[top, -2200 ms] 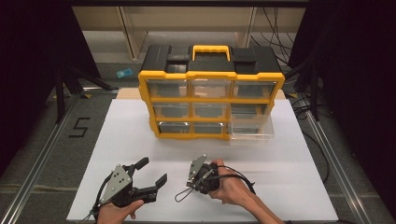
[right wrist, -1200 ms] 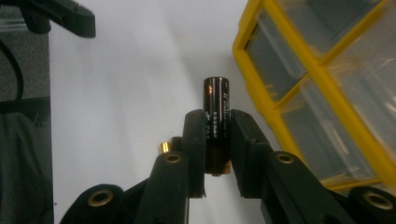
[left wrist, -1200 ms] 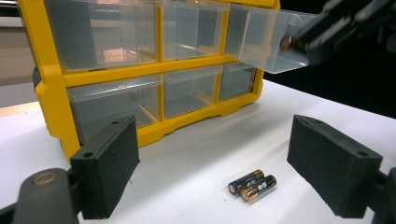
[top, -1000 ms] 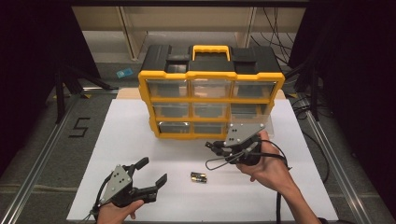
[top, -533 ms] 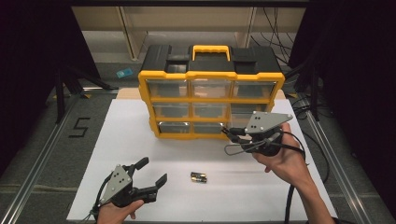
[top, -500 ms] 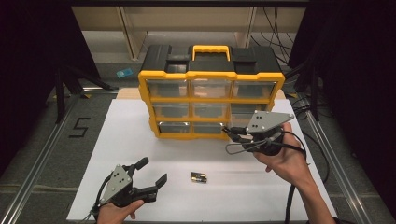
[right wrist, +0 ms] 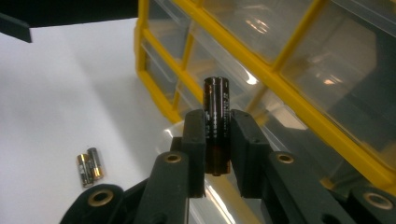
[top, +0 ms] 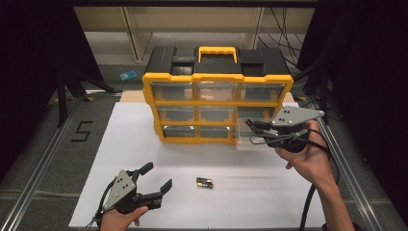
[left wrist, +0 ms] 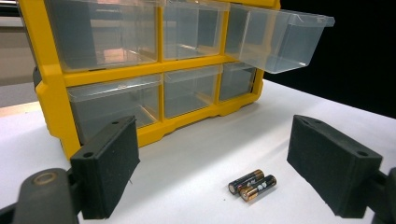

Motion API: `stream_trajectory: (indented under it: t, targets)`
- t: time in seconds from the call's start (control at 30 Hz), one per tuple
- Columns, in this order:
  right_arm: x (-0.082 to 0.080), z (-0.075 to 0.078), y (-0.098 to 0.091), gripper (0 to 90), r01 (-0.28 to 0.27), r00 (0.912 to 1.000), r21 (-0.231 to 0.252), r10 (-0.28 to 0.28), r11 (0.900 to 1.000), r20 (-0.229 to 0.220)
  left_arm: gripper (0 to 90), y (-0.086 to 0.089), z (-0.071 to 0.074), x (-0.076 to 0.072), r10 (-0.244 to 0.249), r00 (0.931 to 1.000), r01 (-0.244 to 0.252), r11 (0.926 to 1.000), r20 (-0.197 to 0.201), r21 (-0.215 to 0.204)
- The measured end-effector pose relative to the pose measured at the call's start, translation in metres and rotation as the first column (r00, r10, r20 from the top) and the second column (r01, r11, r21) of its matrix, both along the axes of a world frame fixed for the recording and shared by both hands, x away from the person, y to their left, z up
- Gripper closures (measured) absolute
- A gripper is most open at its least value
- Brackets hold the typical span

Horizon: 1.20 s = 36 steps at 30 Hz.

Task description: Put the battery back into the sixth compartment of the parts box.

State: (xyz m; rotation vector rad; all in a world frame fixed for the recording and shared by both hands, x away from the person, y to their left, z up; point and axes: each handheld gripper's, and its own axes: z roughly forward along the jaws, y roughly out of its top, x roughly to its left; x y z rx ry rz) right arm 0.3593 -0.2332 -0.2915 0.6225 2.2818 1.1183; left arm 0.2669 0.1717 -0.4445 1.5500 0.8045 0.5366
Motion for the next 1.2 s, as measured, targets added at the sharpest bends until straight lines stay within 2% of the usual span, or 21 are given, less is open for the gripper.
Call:
stream_trajectory:
  t: [0.3, 0.43, 0.5, 0.63, 0.87, 0.9, 0.93, 1.07, 1.1, 1.2]
  targets:
    - [0.009, -0.006, -0.014, 76.9, 0.055, 0.9984, 0.007, -0.055, 0.9985, -0.016, 16.0, 0.0, 0.0, 0.0, 0.001, 1.0, -0.001, 1.0, 0.0, 0.0]
    - [0.013, -0.009, -0.018, 76.9, 0.067, 0.9966, 0.001, -0.067, 0.9978, -0.047, 16.0, 0.0, 0.0, 0.0, 0.001, 1.0, -0.001, 1.0, 0.0, 0.001]
    - [0.014, -0.011, -0.02, 76.9, 0.079, 0.9963, 0.002, -0.078, 0.9969, -0.036, 16.0, 0.0, 0.0, 0.0, 0.001, 1.0, -0.001, 1.0, 0.0, 0.001]
    - [0.017, -0.014, -0.023, 76.8, 0.083, 0.9955, -0.009, -0.084, 0.9965, -0.044, 16.1, 0.0, 0.0, 0.0, 0.001, 1.0, -0.001, 1.0, 0.0, 0.001]
    - [0.019, -0.018, -0.022, 75.4, 0.082, 0.9929, -0.022, -0.083, 0.9964, -0.084, 16.0, 0.0, 0.0, 0.0, 0.001, 1.0, -0.001, 1.0, 0.0, 0.0]
    - [0.019, -0.019, -0.021, 69.4, 0.088, 0.9931, -0.018, -0.089, 0.996, -0.076, 16.0, 0.0, 0.0, 0.0, 0.002, 1.0, -0.002, 1.0, 0.0, 0.0]
    - [0.019, -0.018, -0.021, 67.5, 0.081, 0.9933, -0.014, -0.082, 0.9966, -0.081, 16.0, 0.0, 0.0, 0.0, 0.002, 1.0, -0.002, 1.0, 0.0, 0.0]
    - [0.015, -0.013, -0.019, 64.5, 0.09, 0.9941, -0.006, -0.09, 0.996, -0.061, 16.0, 0.0, 0.0, 0.0, 0.002, 1.0, -0.002, 1.0, 0.001, 0.0]
    - [0.012, -0.009, -0.017, 60.2, 0.089, 0.9951, 0.008, -0.088, 0.996, -0.045, 16.0, 0.0, 0.0, 0.0, 0.002, 1.0, -0.002, 1.0, 0.0, 0.001]
    - [0.009, -0.005, -0.014, 56.9, 0.078, 0.9965, 0.021, -0.077, 0.9967, -0.033, 16.0, 0.0, 0.0, 0.0, 0.001, 1.0, -0.001, 1.0, 0.0, 0.001]
